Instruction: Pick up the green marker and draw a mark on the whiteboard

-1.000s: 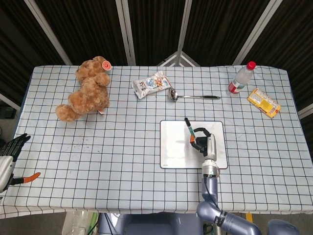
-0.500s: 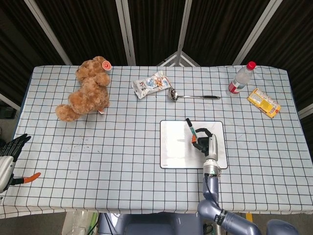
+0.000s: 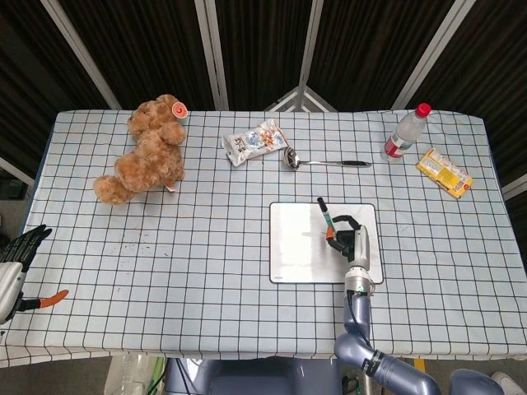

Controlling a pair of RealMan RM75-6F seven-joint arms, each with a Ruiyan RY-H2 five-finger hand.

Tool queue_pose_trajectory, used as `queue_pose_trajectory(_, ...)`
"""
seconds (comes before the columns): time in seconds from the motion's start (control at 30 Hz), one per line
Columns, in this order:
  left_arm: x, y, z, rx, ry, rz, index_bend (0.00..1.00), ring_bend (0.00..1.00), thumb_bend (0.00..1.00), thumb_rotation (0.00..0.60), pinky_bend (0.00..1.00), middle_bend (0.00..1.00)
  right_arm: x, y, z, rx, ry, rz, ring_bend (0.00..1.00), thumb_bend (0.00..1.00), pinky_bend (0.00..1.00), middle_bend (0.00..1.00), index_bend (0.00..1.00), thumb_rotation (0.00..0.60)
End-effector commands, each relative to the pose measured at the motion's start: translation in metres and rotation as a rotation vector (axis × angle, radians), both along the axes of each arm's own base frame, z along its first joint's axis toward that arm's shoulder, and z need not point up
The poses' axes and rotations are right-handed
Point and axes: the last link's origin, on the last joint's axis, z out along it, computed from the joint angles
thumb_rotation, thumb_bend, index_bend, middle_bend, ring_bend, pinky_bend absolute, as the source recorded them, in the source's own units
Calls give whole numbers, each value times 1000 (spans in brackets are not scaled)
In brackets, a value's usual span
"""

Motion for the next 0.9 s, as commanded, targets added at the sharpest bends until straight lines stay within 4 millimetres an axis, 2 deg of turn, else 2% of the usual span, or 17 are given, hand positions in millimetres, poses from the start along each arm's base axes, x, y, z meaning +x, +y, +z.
queue_pose_trajectory(0.03, 0, 0, 0, 0, 0, 0, 0, 0, 0, 600, 0, 0, 0, 0, 0, -1, -1, -2, 1000, 613, 911, 1000, 900, 600)
queue_pose_trajectory(0.5, 0, 0, 0, 2, 0, -2, 0, 0, 0, 600, 0, 0, -1, 3, -4, 22, 1, -9, 1000, 613, 911, 1000, 900, 600)
queue_pose_trajectory(0.9, 1, 3, -2, 1, 4, -6, 0, 0, 0, 600, 0, 0, 15, 13, -11, 51, -46, 22, 1000, 613, 911, 1000, 900, 600)
